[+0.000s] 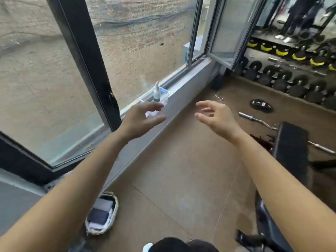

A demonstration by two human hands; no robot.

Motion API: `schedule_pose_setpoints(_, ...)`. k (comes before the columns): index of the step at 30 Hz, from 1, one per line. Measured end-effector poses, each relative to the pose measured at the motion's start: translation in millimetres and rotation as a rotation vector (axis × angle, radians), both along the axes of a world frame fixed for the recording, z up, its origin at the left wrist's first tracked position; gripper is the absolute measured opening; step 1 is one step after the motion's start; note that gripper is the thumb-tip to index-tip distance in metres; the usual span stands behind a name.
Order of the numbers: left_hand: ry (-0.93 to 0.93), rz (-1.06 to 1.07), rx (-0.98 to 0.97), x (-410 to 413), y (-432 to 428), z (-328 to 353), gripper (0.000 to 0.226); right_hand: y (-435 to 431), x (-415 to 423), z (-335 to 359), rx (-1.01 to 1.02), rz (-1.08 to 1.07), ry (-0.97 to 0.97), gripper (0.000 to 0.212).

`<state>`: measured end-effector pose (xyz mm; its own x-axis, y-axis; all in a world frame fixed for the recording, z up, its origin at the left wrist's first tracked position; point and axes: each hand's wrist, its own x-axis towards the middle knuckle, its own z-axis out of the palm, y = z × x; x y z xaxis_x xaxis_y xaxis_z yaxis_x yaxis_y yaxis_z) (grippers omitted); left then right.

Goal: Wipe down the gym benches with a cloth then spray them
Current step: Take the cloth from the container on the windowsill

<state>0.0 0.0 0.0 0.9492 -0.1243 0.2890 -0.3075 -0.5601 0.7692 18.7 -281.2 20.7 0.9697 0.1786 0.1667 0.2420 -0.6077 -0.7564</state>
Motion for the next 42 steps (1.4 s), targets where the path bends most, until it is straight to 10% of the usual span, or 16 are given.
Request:
schedule_pose_setpoints(15,0.576,-0.085,0.033,-22,-31,-202,0.044,-5,-38,-206,0.058,-0.135,0.599,0.03)
schedule_pose_setpoints(28,0.813,0.029,0.193,139,-69,-227,0.033,-41,163,-267,-0.141,0.131,0.799,0.038)
schedule_pose_setpoints(42,0.794,0.298,-0.056,359,-32,-247,0.028,0,410,-277,-0.172,0.176,0.763,0.031)
